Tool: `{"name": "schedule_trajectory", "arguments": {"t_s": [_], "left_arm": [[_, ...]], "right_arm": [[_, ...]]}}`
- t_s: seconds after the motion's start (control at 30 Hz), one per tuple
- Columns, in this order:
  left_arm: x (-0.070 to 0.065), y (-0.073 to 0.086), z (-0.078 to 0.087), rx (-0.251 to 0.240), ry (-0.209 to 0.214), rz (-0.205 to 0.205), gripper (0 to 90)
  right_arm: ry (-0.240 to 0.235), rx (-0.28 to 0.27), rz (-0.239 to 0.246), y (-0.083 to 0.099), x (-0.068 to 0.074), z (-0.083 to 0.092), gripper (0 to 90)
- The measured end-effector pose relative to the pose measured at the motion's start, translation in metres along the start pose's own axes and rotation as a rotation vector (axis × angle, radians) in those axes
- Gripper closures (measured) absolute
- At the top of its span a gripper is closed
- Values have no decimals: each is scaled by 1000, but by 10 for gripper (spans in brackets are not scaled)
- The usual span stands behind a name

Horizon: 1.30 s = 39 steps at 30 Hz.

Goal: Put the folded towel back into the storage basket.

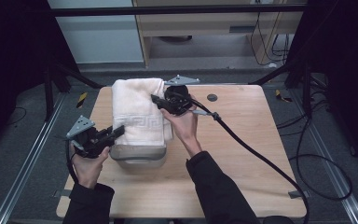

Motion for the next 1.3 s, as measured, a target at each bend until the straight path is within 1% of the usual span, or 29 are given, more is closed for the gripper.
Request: {"name": "schedule_trajectory", "arguments": {"t_s": [0.13, 0.27, 0.3, 0.33, 0.6, 0.7, 0.97, 1.23, 1.27, 1.3], "left_arm": [[5, 3, 0, 10, -10, 0, 730], [10, 6, -1, 23, -18, 0, 730], [10, 7, -2, 26, -20, 0, 730], [13, 10, -3, 36, -27, -2, 730], [20, 18, -8, 64, -43, 3, 730], [23, 22, -11, 76, -47, 10, 729], [30, 33, -18, 115, -51, 16, 730], [34, 40, -21, 143, -56, 18, 729], [35, 40, -22, 146, -57, 18, 729], [35, 42, -23, 154, -59, 18, 729]], "right_arm": [[-3, 11, -1, 3, 1, -8, 652], [-8, 15, -13, 6, 1, -13, 652], [-7, 23, -21, 9, 1, -16, 652], [-8, 24, -15, 10, 0, -18, 651], [-10, 37, -28, 20, -2, -32, 650], [-2, 55, -29, 27, -4, -38, 648], [10, 83, -34, 39, -7, -49, 647], [18, 103, -33, 47, -8, -56, 644], [19, 107, -39, 48, -8, -57, 644], [23, 110, -32, 50, -9, -58, 645]]}}
Point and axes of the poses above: each handheld gripper's, and its own axes: z roughly backward along the jaws, y roughly out of its underside, x roughly to its left, the point moved 9 cm from there along -z, roughly forward along the jaws, and after that the axes turned 4 degrees about -z, right-handed, at the moved point
